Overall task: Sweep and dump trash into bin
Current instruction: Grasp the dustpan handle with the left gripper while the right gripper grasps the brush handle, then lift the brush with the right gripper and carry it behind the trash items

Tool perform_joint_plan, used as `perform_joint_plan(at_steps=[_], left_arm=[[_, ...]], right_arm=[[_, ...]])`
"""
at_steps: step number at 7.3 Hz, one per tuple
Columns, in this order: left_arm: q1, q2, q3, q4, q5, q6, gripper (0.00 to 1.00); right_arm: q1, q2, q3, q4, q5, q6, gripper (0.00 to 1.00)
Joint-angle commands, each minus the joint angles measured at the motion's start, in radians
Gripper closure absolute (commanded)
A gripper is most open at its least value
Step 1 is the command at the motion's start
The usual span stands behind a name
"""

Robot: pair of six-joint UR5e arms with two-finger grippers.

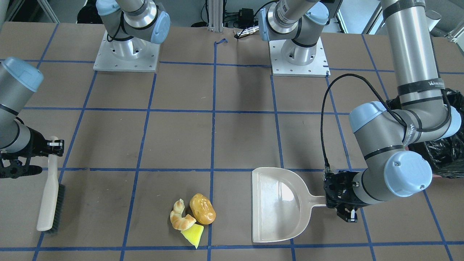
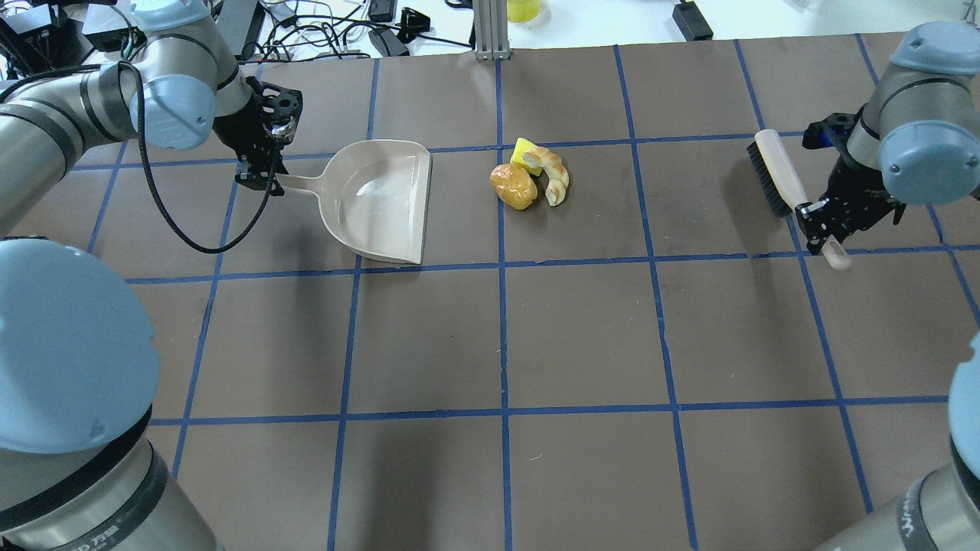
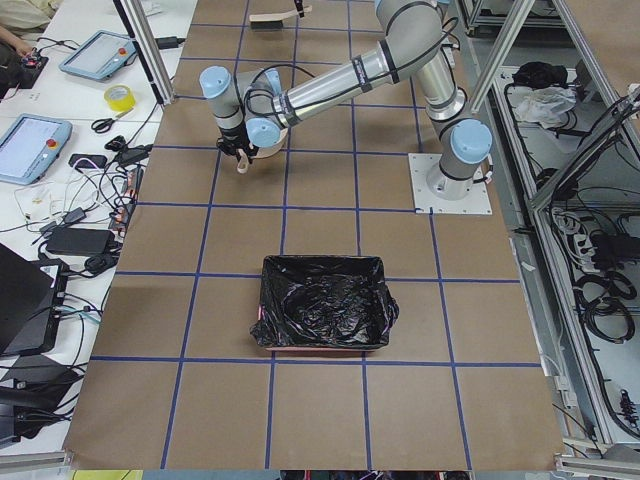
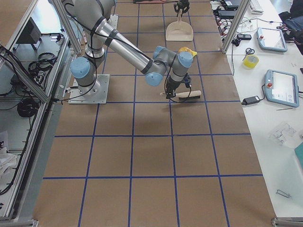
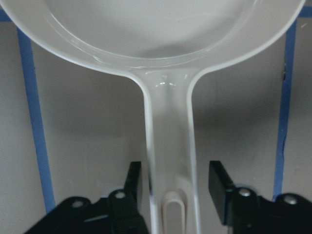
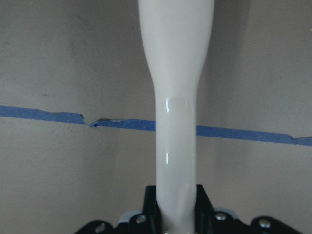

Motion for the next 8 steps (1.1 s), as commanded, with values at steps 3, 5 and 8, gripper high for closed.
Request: perform_joint_plan(at_steps=[3,5,8], left_arm=[[-0.006,0.0,0.001,0.007,0.013,-0.01,1.0],[-0.031,-0.004,0.009,0.009,0.073,-0.026,1.0],[-0.067,-0.009,0.018,0.009,0.128,-0.126,1.0]], right_arm=[[0.258,-0.014,-0.071,0.099,-0.053,0.293,0.83],[0.39,0.032,-0.16,0.202,-0.05,0.542,0.86],[0.527,0.086,-0.168,0.199,-0.06,0.765,0.88]])
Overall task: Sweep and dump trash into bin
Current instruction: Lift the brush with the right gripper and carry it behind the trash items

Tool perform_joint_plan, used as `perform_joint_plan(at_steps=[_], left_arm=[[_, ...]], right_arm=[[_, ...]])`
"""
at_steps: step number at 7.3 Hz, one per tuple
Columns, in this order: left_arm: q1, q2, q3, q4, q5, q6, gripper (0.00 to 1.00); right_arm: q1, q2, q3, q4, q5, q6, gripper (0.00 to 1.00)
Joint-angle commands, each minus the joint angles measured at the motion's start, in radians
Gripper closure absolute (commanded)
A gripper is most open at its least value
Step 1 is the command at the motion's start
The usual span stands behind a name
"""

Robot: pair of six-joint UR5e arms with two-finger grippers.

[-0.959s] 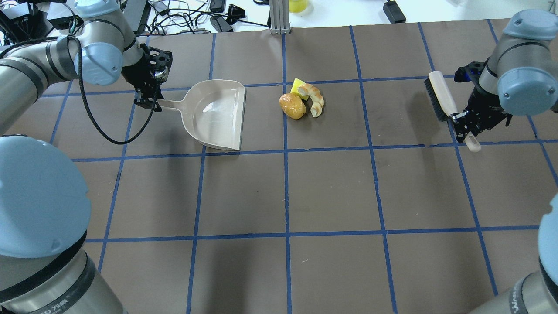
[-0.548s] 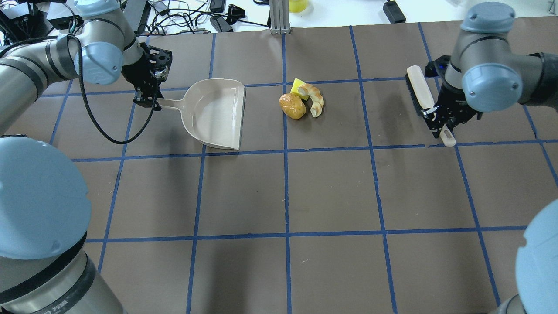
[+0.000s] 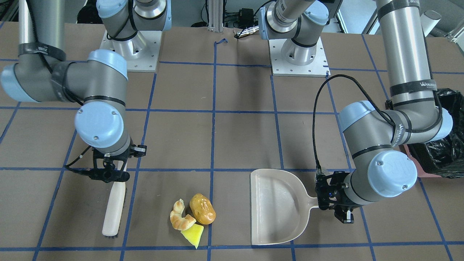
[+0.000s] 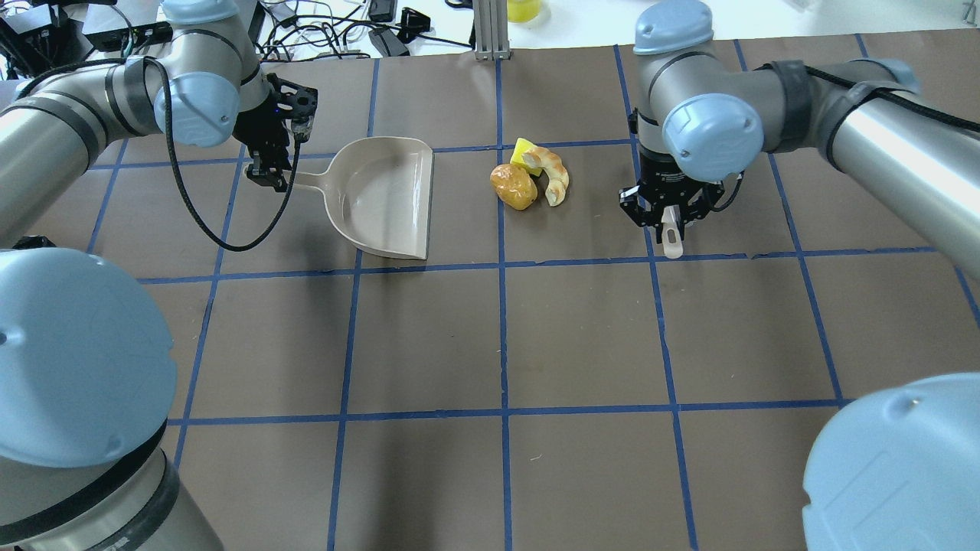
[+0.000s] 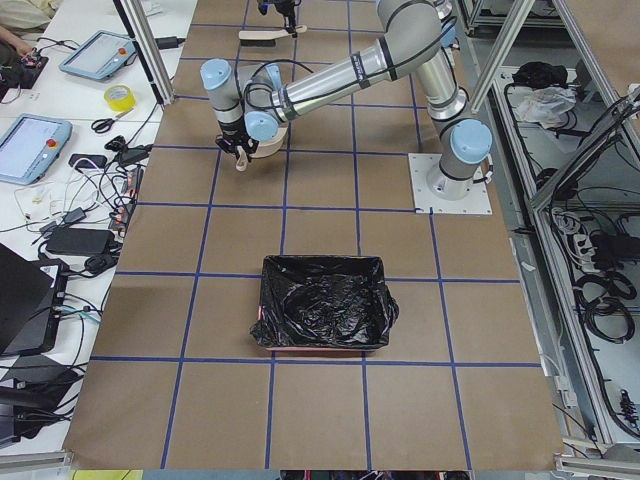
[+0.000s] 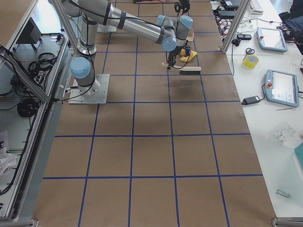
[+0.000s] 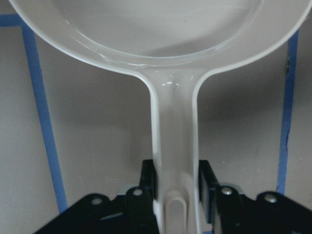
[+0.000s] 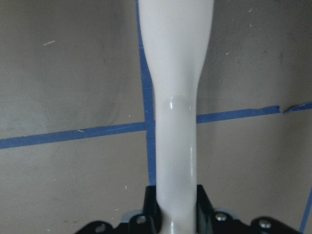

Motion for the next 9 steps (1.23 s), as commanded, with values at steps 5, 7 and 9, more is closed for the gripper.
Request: perform_joint_plan(at_steps=[5,7,9], left_arm=[[-0.014,-0.005,0.003,-0.005,0.031,-0.068,1.0],[-0.014,-0.005,0.003,-0.005,0.031,-0.075,1.0],[-0.014,-0.005,0.002,-0.005,0.032,-0.075,1.0]], right_arm=[[0.19,0.134,-0.133,0.013,0.052,0.197,0.89],[0.198,0.137,-0.135,0.012,0.058,0.196,0.9],[0.216,0.16,-0.159,0.012,0.068,0.196,0.9]])
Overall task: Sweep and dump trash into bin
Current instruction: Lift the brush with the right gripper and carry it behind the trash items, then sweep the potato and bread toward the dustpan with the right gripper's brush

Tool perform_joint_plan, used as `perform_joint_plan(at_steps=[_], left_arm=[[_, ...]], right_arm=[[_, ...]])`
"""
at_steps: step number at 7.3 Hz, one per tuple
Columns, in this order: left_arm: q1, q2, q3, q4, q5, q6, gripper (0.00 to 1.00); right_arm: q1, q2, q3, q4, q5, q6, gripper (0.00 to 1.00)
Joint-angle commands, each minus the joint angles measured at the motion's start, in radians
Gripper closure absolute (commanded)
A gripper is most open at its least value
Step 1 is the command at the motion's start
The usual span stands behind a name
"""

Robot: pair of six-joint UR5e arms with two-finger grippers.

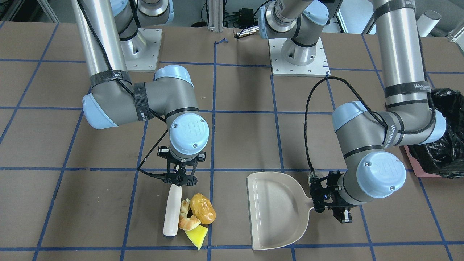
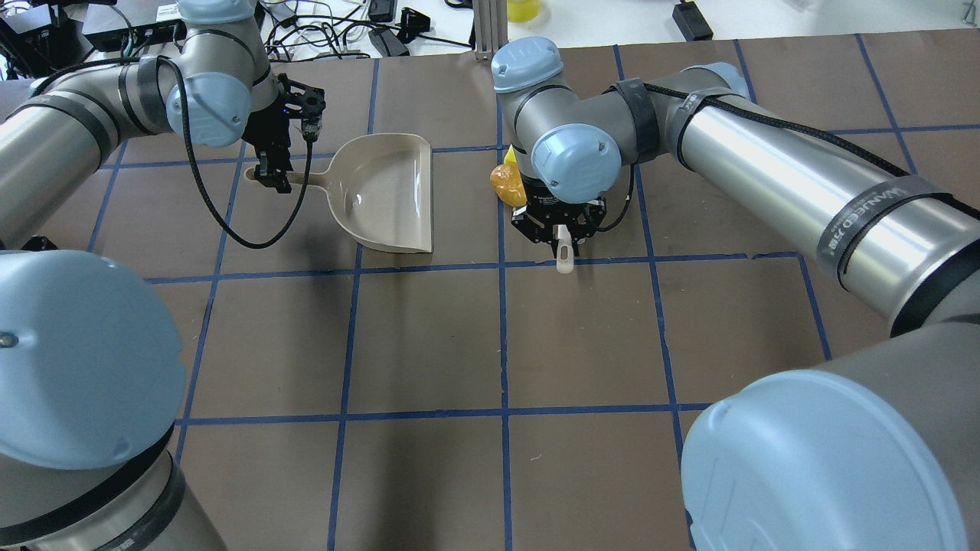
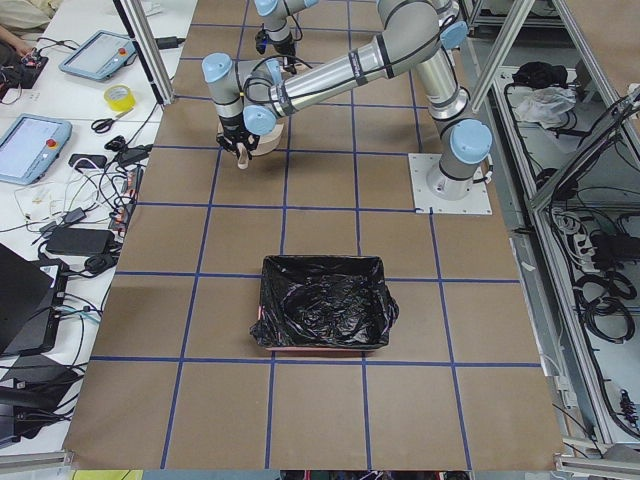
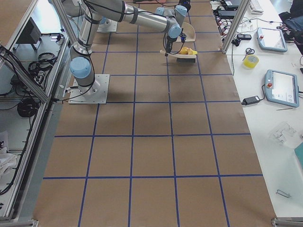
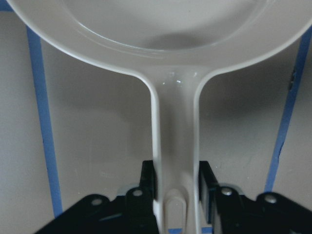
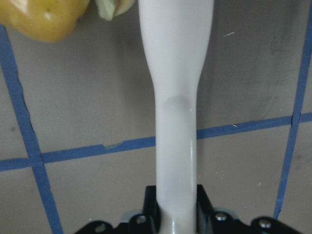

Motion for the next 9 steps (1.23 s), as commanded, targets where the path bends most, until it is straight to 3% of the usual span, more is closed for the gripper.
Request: perform_joint_plan(at_steps=[1,6,9], left_arm=[[-0.002,0.0,-0.001,0.0,-0.001,-0.001,1.0],[-0.002,0.0,-0.006,0.003,-0.001,-0.005,1.0],[-0.003,-0.002,-0.006,0.003,-0.001,-0.007,1.0]], right_arm=[[0.033,0.036,-0.044,0.0,0.029,0.02,0.9],[0.114,0.117,-0.156,-0.008,0.119,0.076,0.93],[0.191,0.175,-0.247,-0.012,0.188,0.199,0.93]])
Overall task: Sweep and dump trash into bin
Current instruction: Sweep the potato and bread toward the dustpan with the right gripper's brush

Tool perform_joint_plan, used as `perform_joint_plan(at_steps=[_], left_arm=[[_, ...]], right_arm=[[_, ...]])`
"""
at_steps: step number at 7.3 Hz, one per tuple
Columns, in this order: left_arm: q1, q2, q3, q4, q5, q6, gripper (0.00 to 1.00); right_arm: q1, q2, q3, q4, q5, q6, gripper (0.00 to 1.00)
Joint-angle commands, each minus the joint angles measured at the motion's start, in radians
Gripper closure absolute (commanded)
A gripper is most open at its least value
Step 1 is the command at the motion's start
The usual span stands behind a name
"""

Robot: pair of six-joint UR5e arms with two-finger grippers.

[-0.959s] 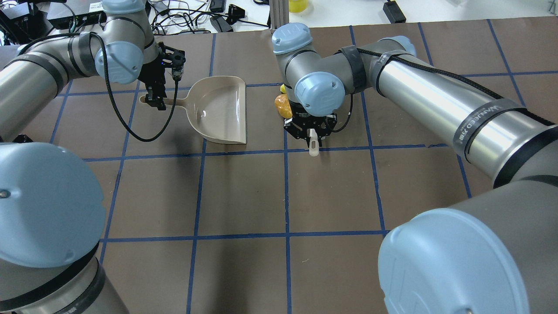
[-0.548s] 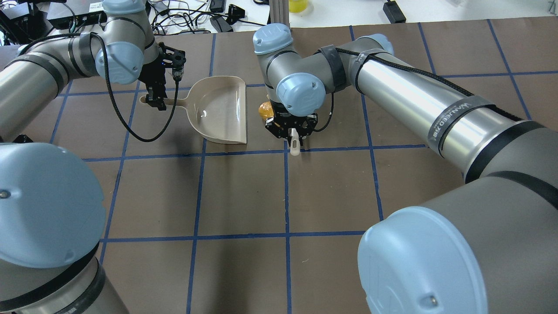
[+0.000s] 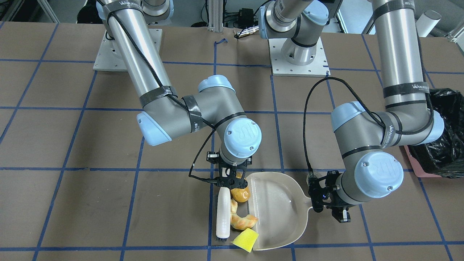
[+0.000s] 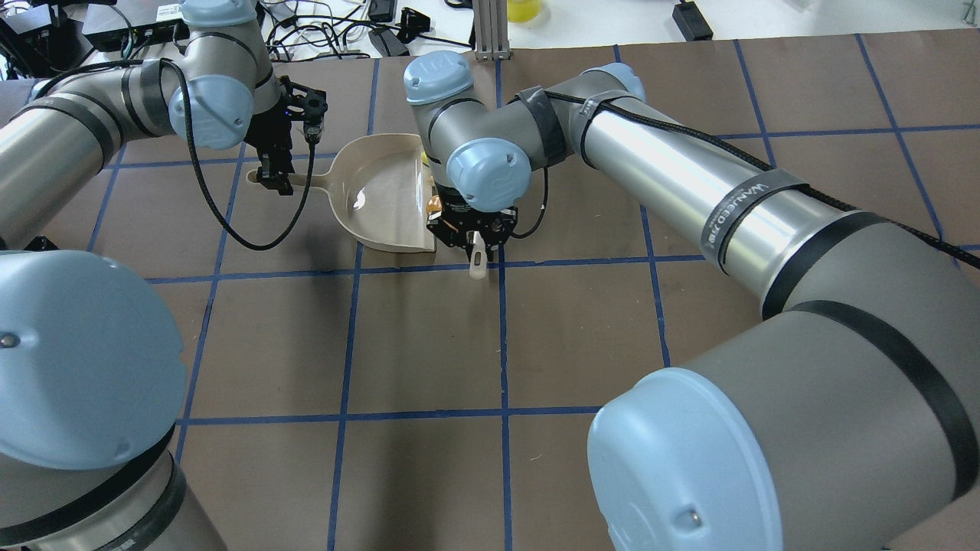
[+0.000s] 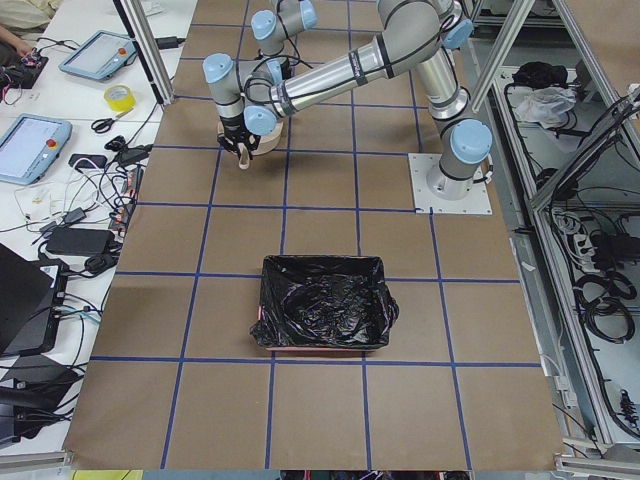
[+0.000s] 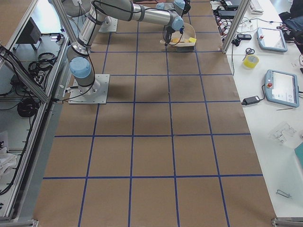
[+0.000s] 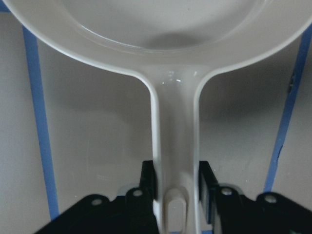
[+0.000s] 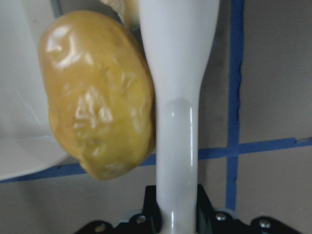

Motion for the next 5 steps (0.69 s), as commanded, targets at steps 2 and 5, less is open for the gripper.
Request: perform_joint_plan(at_steps=[2,5], left_arm=[[0.001,0.0,-0.001,0.0,0.0,0.0,1.0],[0.001,0.0,-0.001,0.0,-0.001,0.0,1.0]], right_arm=[[0.077,0.041,-0.064,-0.042,0.108,0.143,0.93],[0.106,0.056,-0.098,-0.096,0.232,0.239,0.93]])
